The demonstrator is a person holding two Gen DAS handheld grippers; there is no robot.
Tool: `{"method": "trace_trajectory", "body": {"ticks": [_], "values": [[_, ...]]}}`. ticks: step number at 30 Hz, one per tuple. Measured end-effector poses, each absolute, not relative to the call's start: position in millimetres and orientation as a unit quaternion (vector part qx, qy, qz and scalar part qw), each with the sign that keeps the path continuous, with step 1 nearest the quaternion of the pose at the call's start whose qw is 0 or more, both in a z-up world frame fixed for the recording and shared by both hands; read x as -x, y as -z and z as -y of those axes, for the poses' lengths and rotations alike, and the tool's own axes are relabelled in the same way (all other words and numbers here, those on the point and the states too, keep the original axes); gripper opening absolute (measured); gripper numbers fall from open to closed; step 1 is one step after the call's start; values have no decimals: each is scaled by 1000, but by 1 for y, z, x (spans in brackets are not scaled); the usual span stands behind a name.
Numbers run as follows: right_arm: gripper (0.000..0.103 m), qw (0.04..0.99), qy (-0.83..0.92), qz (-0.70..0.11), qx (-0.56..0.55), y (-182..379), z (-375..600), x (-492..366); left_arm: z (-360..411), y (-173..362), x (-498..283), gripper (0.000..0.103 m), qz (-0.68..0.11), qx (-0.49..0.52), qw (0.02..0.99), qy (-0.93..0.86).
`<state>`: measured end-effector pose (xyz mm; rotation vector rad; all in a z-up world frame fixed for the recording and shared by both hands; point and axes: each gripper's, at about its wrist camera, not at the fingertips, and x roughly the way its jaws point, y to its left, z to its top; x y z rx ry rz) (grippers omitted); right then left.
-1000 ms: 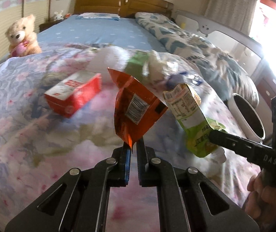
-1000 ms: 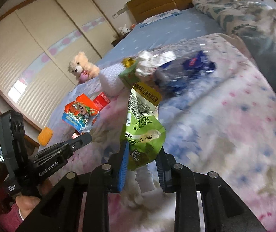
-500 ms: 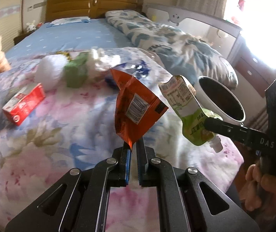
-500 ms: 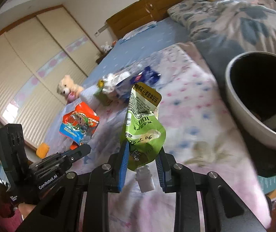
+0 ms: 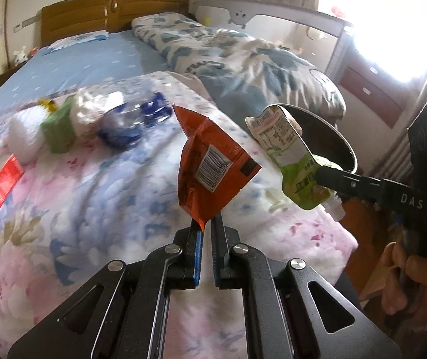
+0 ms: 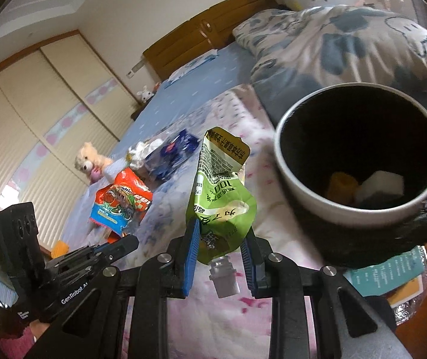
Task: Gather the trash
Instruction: 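Carry the orange wrapper and green pouch over the black bin and release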
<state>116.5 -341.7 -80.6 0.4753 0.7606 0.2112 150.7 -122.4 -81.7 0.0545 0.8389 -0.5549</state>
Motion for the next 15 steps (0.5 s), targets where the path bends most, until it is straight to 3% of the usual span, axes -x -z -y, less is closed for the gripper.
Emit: {"method": "trace_trajectory", "body": {"ticks": [15], "values": [[27,908,-37,-334,-249,65,405,-97,184,73,-152,5,-395,-60,862,311]]}}
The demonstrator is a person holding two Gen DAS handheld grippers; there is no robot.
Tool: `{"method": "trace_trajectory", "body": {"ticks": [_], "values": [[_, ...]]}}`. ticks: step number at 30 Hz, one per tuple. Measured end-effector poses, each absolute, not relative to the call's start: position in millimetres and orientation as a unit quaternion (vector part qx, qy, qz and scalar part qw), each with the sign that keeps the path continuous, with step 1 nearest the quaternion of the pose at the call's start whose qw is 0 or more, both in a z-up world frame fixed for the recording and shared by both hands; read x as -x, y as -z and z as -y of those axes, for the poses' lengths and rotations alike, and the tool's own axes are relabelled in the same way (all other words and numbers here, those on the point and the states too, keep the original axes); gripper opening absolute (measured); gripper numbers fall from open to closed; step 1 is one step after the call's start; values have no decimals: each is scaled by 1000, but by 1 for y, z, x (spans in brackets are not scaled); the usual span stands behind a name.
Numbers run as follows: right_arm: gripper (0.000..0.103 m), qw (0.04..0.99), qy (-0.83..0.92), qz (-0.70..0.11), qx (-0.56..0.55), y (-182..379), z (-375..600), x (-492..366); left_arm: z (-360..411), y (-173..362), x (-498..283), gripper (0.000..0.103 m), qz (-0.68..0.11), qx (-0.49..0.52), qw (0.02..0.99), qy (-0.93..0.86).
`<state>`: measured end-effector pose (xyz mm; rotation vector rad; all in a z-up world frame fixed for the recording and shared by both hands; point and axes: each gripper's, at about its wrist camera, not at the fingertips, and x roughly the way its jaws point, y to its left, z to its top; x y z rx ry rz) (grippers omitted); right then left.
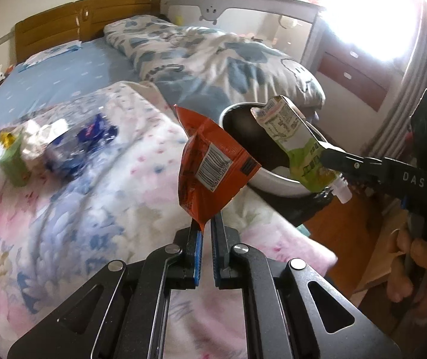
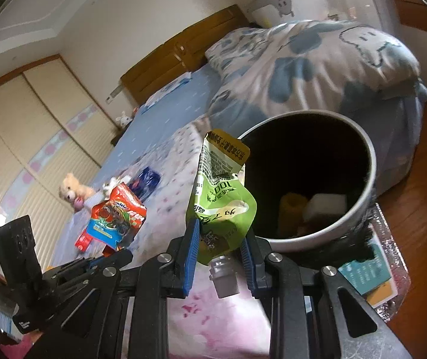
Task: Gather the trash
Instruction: 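Carry the orange wrapper and green pouch over the black bin and release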
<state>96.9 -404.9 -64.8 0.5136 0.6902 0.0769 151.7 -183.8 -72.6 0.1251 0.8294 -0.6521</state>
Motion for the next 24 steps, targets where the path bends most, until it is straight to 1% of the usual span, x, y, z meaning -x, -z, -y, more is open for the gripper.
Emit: {"method": "trace_trajectory", "body": {"ticks": [24], "values": [[26,911,23,-323,-256,67,463,-106,267,71,-171,5,-401,-106,842,345]]}}
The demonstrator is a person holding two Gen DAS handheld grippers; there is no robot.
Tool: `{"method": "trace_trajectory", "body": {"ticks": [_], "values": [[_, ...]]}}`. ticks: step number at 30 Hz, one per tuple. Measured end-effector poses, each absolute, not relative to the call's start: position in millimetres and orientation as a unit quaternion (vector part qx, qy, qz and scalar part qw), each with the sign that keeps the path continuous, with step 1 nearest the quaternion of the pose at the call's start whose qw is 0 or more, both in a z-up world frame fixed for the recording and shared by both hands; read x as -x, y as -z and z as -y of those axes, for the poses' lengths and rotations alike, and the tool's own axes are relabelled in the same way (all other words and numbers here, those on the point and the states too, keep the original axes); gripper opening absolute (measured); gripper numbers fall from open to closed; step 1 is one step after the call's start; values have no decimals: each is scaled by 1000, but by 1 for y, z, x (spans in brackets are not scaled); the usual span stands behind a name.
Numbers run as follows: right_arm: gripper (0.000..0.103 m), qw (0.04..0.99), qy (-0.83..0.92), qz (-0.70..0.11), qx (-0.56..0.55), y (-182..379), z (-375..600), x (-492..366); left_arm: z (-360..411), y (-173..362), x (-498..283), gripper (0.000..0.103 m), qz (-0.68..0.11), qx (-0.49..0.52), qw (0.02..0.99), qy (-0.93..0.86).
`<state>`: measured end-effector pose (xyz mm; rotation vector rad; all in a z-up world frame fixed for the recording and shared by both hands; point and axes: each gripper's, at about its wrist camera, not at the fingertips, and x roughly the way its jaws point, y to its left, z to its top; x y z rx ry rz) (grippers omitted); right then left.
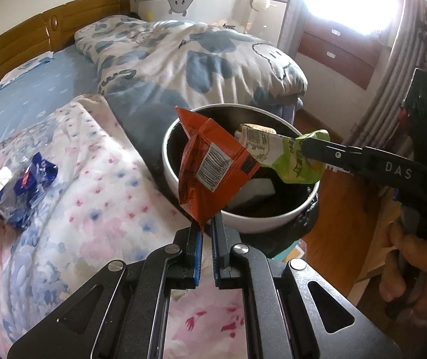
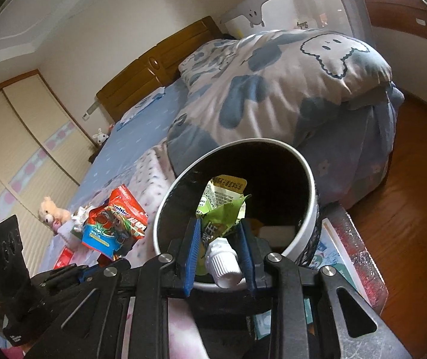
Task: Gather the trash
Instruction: 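Carry the orange wrapper and green pouch over the black bin and release, then move both open grippers back over the bed toward the remaining trash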
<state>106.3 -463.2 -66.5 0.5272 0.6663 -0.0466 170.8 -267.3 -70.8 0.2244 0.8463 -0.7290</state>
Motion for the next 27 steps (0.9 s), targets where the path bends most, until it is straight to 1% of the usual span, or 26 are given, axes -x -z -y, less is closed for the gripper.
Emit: {"method": "trace_trajectory", "body": {"ticks": [11,13,16,17,18,19,21,22,23,24,27], "values": [[26,908,34,-326,-262,71,479,-120,287,78,-187,5,-420,-105,832,346],[24,908,36,-327,-262,72,481,-121,290,80,-189,5,-423,-104,831,346],[24,907,36,-328,-261,72,483,-124,292,81,-191,8,-429,-99,829,345],[24,907,37,-329,-259,73,483,-125,293,82,-191,15,-430,-98,829,344],[24,907,38,-331,-257,73,483,-126,292,82,-191,24,-432,-95,828,344],[27,906,39,-334,-256,74,483,-127,292,81,-192,27,-431,-94,829,344],[28,906,42,-335,-256,74,484,-128,291,80,-190,40,-428,-94,831,342],[29,906,42,-334,-257,73,483,-127,289,79,-188,42,-426,-93,833,341],[33,906,42,-334,-258,73,483,-127,286,79,-187,44,-424,-92,834,340],[41,905,43,-333,-260,73,483,-127,284,78,-186,46,-424,-90,835,339],[54,906,39,-328,-264,71,480,-124,271,79,-183,49,-427,-77,836,335]]}}
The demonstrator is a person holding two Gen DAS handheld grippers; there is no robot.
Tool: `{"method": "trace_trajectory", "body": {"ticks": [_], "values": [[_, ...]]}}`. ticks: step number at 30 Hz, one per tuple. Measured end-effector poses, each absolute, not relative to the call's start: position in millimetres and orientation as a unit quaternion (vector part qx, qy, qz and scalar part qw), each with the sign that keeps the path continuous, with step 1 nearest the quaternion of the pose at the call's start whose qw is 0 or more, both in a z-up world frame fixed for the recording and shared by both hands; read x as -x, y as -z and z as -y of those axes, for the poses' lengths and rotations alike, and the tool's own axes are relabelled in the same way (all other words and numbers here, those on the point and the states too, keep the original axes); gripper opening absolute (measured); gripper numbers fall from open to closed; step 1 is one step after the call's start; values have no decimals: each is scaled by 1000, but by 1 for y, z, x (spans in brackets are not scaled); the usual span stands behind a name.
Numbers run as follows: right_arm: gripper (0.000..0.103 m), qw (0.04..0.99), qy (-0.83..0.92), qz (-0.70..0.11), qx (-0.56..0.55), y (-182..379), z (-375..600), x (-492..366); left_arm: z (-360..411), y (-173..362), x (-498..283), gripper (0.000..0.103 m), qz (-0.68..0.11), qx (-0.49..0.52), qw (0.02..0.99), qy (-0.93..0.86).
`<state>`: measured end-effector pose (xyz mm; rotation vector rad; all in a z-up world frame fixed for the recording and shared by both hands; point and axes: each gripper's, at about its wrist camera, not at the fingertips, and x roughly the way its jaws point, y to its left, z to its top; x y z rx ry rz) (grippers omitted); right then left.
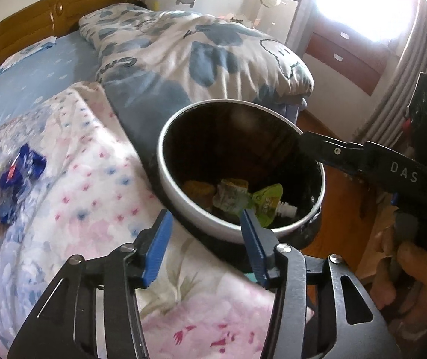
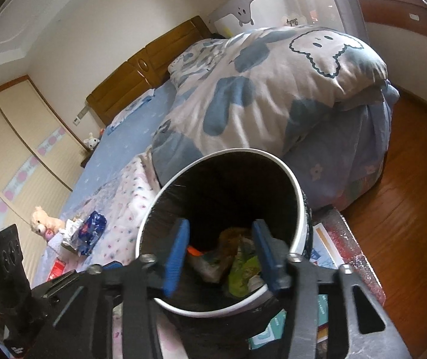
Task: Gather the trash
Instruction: 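Move both open grippers back over the bed toward the remaining trash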
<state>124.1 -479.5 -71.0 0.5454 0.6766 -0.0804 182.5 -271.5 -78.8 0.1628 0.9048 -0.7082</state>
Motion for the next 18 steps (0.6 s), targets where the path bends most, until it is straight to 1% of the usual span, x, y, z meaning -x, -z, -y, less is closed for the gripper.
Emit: {"method": "trace_trajectory", "body": {"ticks": [1,3,6,12,18], "values": [[56,907,39,-328,-263,71,477,-123,268,79,-182,49,-428,-74,837,333],[70,906,35,-329,-265,71,472,-123,256,80,-180,50,-430,-65,839,327],[77,907,27,-328,-262,69,462,-122,235,80,-178,51,-431,-48,845,312],[81,910,2,-330,-250,67,428,-123,188,84,-173,53,-428,-26,861,274],[82,909,-34,-338,-242,69,389,-132,142,89,-172,53,-431,-1,871,237]]}}
